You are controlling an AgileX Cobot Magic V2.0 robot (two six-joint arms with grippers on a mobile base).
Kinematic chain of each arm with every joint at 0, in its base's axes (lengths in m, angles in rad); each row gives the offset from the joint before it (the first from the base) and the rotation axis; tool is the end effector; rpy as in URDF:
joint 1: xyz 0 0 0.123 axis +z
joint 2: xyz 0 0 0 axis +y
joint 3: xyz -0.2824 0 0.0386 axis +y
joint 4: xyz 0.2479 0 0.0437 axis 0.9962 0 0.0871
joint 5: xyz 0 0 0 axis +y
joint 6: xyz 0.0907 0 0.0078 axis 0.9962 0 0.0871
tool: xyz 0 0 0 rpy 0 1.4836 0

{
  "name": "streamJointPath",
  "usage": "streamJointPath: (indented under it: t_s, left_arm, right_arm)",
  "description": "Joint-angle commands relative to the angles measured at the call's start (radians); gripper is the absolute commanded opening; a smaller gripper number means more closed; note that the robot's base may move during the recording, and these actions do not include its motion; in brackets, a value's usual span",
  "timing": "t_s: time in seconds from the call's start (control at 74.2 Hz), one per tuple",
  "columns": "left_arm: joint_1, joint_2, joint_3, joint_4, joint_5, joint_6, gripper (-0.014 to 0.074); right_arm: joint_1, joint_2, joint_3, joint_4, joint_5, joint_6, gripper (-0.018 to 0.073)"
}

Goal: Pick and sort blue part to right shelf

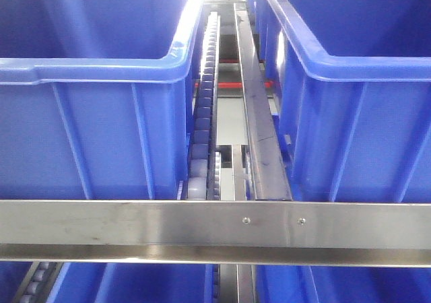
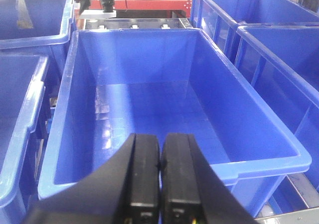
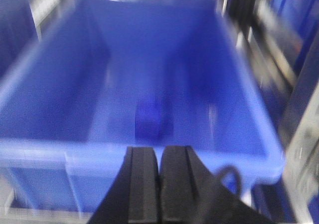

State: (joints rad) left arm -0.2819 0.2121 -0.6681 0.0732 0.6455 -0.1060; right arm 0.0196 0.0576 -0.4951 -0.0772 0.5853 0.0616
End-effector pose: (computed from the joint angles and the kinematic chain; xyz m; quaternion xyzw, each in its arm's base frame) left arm 0.0259 -0.0033 0.3593 0.0721 0.7384 -0.0938 0.6639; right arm 0.0172 -0.0036 0.3169 0.0065 0.7277 -0.0097 0.6858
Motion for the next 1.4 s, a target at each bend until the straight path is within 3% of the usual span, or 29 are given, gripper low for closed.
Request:
streamJointPath:
  t_s: [0.0, 0.526, 0.701, 0.822, 0.984, 1.146, 1.389]
  left_arm:
    - [0.0, 0.013, -0.026, 0.001, -0.077, -0.005, 0.0124]
    - [0.011, 0.013, -0.011, 0.001, -0.085, -0.005, 0.0124]
    - [0.142, -0.018, 0.104, -0.01, -0.24, -0.005, 0.0124]
    - [0.242, -0.095, 0.289, -0.028, -0.425, -0.005, 0.0124]
    - [0.326, -0.219, 0.553, -0.053, -0.609, -0.005, 0.0124]
    - [0.343, -0.24, 0.701, -0.096, -0.726, -0.005, 0.0124]
    - [0.337, -0.238, 0.699, -0.096, -0.699, -0.005, 0.0124]
  right_arm:
    - [-0.001, -0.013, -0.026, 0.0, -0.144, -0.004, 0.0056]
    - [-0.001, -0.013, -0.026, 0.0, -0.157, -0.004, 0.0056]
    - [-0.001, -0.013, -0.026, 0.0, -0.158, -0.004, 0.0056]
    - [-0.001, -0.013, -0.026, 0.0, -0.157, -0.004, 0.0056]
    - [-0.001, -0.013, -0.026, 0.0, -0.157, -0.004, 0.0056]
    - [-0.001, -0.012, -0.026, 0.0, -0.157, -0.004, 0.0056]
    - [-0.001, -0.012, -0.026, 0.0, -0.157, -0.004, 0.0056]
